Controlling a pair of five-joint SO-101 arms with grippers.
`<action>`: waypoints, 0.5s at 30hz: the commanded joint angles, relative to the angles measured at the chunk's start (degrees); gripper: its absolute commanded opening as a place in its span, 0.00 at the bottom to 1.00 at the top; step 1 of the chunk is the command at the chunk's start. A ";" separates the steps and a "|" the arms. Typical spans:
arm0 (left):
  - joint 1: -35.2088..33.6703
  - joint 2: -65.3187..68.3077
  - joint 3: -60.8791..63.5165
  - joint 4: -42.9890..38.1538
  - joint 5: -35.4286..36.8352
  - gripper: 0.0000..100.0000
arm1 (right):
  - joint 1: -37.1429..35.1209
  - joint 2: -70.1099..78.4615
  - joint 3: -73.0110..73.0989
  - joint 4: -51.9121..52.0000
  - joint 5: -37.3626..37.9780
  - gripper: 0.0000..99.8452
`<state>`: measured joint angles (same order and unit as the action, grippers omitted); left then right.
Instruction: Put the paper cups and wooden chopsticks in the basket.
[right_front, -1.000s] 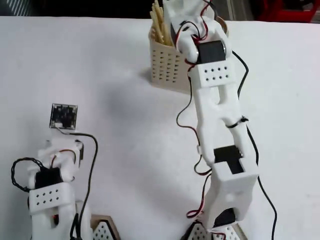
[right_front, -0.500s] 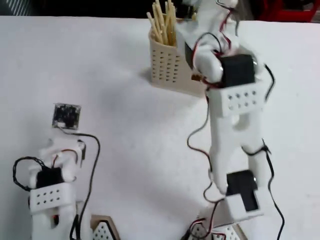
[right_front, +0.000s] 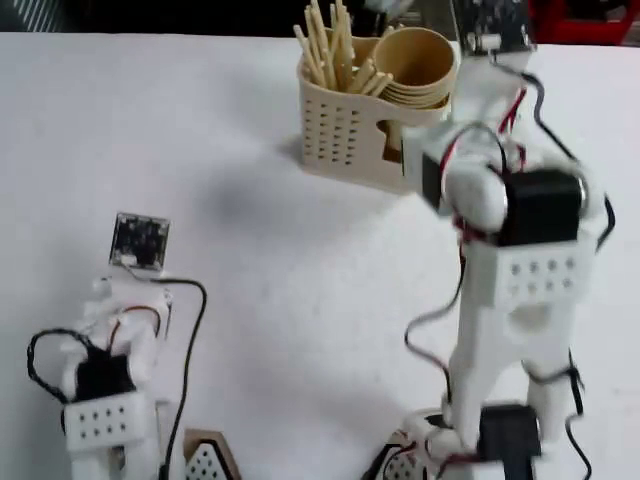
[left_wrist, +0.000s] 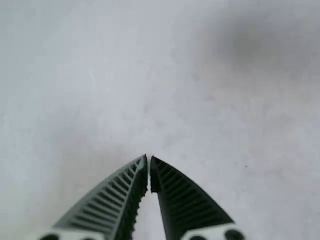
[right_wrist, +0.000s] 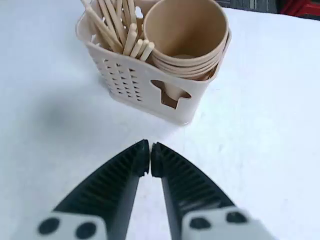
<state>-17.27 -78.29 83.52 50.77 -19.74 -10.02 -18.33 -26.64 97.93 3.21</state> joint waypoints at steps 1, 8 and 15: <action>1.45 -18.24 3.60 5.63 -0.18 0.03 | 0.84 -9.36 7.82 -3.38 0.00 0.02; 1.54 -24.48 5.36 8.88 -0.18 0.03 | 0.92 -22.64 33.93 -14.29 0.00 0.02; 4.62 -24.48 5.54 9.23 -0.18 0.03 | 0.84 -40.04 59.43 -26.86 0.00 0.02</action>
<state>-16.75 -102.37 89.76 59.47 -19.74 -9.58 -51.03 24.79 76.04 3.21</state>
